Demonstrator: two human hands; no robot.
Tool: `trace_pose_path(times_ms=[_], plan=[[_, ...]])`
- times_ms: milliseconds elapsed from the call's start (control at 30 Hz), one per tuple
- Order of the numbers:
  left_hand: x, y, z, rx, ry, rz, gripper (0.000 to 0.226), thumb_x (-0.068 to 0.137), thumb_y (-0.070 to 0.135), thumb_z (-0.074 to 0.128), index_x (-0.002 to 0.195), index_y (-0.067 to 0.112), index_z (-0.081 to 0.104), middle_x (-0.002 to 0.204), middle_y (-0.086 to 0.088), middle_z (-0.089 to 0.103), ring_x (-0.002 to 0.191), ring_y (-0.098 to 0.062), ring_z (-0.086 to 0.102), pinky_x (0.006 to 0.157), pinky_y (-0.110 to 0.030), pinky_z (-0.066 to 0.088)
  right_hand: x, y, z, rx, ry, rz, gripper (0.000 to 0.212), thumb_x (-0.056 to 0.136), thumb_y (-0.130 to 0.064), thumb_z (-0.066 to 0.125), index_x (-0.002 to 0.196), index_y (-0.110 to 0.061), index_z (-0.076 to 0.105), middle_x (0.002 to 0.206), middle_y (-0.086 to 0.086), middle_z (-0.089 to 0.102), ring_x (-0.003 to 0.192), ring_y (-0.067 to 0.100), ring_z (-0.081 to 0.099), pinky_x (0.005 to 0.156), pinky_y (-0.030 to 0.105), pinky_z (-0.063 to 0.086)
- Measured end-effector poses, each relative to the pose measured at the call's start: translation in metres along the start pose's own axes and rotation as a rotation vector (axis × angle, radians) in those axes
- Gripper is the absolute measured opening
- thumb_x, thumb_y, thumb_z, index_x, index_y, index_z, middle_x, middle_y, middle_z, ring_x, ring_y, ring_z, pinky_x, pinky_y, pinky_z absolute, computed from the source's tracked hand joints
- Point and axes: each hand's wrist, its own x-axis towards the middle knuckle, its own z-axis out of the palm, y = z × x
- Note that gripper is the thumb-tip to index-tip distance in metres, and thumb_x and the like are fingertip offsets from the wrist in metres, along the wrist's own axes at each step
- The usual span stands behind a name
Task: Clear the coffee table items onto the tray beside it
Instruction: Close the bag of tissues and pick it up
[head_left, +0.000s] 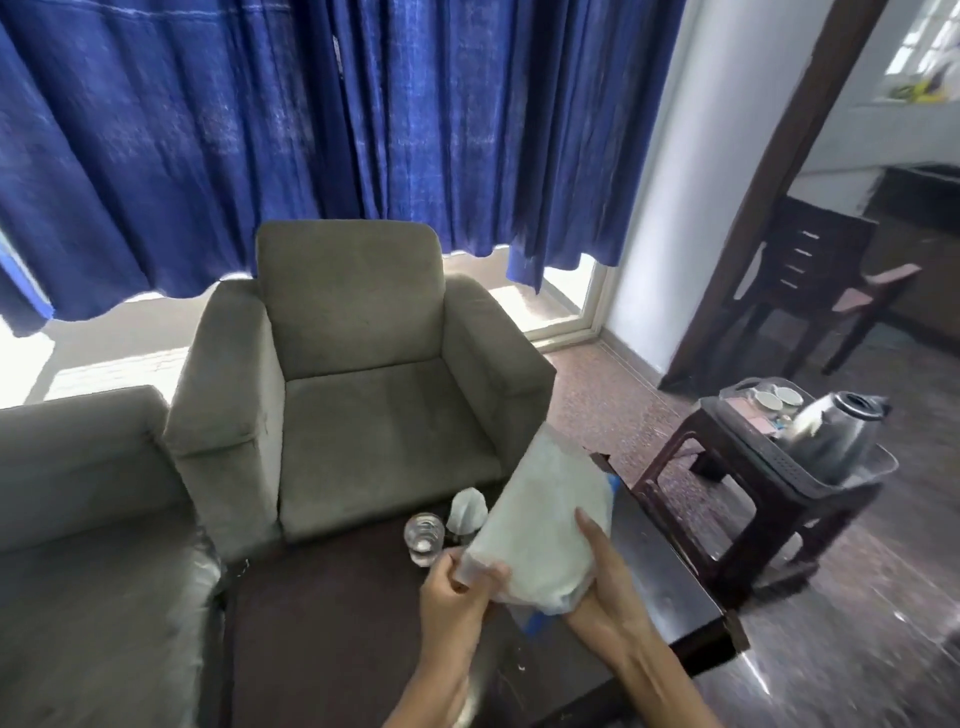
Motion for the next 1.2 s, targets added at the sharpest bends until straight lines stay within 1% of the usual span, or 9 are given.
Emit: trace_pose_path(times_ms=[67, 167, 233, 333, 500, 700, 867, 1000, 1200], plan=[[0.001, -0.008, 0.004, 0.066, -0.116, -0.103, 0.081, 0.036, 0.041, 0.081, 0.107, 0.009, 0.058, 0.096, -0.010, 0.069, 0.086, -0.024, 0.066, 0.072, -0.031, 0.054, -0.004, -0.009, -0.015, -0.089, 0.077, -0.012, 0.109, 0.033, -0.026, 0.093, 0.129, -0.001, 0.048, 0.118, 0.023, 0.062, 0.116, 0.038, 0.055, 0.098, 0.052, 0.046], [0.009, -0.009, 0.019, 0.116, -0.267, -0.182, 0.068, 0.063, 0.047, 0.079, 0.117, 0.010, 0.058, 0.108, -0.013, 0.069, 0.102, -0.027, 0.066, 0.084, -0.038, 0.052, -0.020, -0.031, -0.038, -0.312, 0.153, -0.030, 0.070, 0.065, -0.023, 0.079, 0.124, 0.004, 0.051, 0.115, 0.027, 0.063, 0.099, 0.038, 0.064, 0.085, 0.050, 0.054], [0.010, -0.003, 0.041, 0.105, -0.363, -0.205, 0.050, 0.080, 0.052, 0.061, 0.106, 0.009, 0.066, 0.100, -0.012, 0.073, 0.090, -0.023, 0.069, 0.075, -0.034, 0.054, -0.031, -0.047, -0.053, -0.375, 0.178, -0.040, 0.051, 0.079, -0.017, 0.065, 0.123, 0.003, 0.051, 0.116, 0.027, 0.063, 0.100, 0.038, 0.063, 0.087, 0.048, 0.053], [0.008, -0.002, 0.088, 0.150, -0.408, -0.173, 0.046, 0.093, 0.046, 0.043, 0.099, 0.009, 0.069, 0.094, -0.011, 0.073, 0.083, -0.022, 0.069, 0.066, -0.028, 0.055, -0.043, -0.068, -0.073, -0.391, 0.197, -0.087, 0.046, 0.080, -0.016, 0.067, 0.121, 0.001, 0.054, 0.113, 0.024, 0.066, 0.097, 0.035, 0.065, 0.080, 0.043, 0.057], [-0.002, -0.026, 0.171, 0.193, -0.327, -0.091, 0.045, 0.096, 0.038, 0.040, 0.101, 0.001, 0.064, 0.094, -0.016, 0.070, 0.081, -0.023, 0.068, 0.060, -0.023, 0.055, -0.054, -0.109, -0.111, -0.466, 0.284, -0.222, 0.049, 0.072, -0.017, 0.075, 0.116, -0.003, 0.058, 0.108, 0.019, 0.069, 0.094, 0.034, 0.067, 0.070, 0.038, 0.058], [-0.009, -0.051, 0.274, 0.209, -0.328, -0.093, 0.039, 0.095, 0.040, 0.039, 0.080, 0.015, 0.063, 0.078, -0.006, 0.069, 0.069, -0.016, 0.065, 0.055, -0.023, 0.052, -0.065, -0.190, -0.170, -0.497, 0.397, -0.351, 0.035, 0.074, -0.020, 0.069, 0.101, 0.001, 0.064, 0.093, 0.015, 0.072, 0.075, 0.023, 0.069, 0.059, 0.030, 0.055], [-0.015, -0.069, 0.357, 0.183, -0.337, -0.111, 0.036, 0.095, 0.043, 0.039, 0.079, 0.020, 0.061, 0.079, 0.002, 0.066, 0.073, -0.012, 0.063, 0.053, -0.019, 0.052, -0.069, -0.258, -0.222, -0.387, 0.462, -0.361, 0.026, 0.066, -0.037, 0.070, 0.075, -0.013, 0.073, 0.089, 0.016, 0.069, 0.086, 0.030, 0.060, 0.084, 0.050, 0.045], [-0.013, -0.076, 0.413, 0.159, -0.374, -0.129, 0.033, 0.096, 0.040, 0.040, 0.077, 0.021, 0.059, 0.081, 0.000, 0.066, 0.072, -0.013, 0.062, 0.051, -0.016, 0.052, -0.066, -0.304, -0.258, -0.319, 0.480, -0.322, 0.028, 0.070, -0.035, 0.070, 0.083, -0.010, 0.073, 0.101, 0.023, 0.069, 0.092, 0.034, 0.060, 0.094, 0.063, 0.039], [0.017, -0.097, 0.488, 0.172, -0.445, -0.185, 0.036, 0.096, 0.038, 0.041, 0.080, 0.015, 0.065, 0.083, -0.004, 0.070, 0.072, -0.013, 0.067, 0.061, -0.022, 0.054, -0.042, -0.369, -0.304, -0.258, 0.494, -0.312, 0.039, 0.075, -0.029, 0.064, 0.103, -0.001, 0.066, 0.101, 0.019, 0.071, 0.089, 0.030, 0.068, 0.090, 0.049, 0.050]])
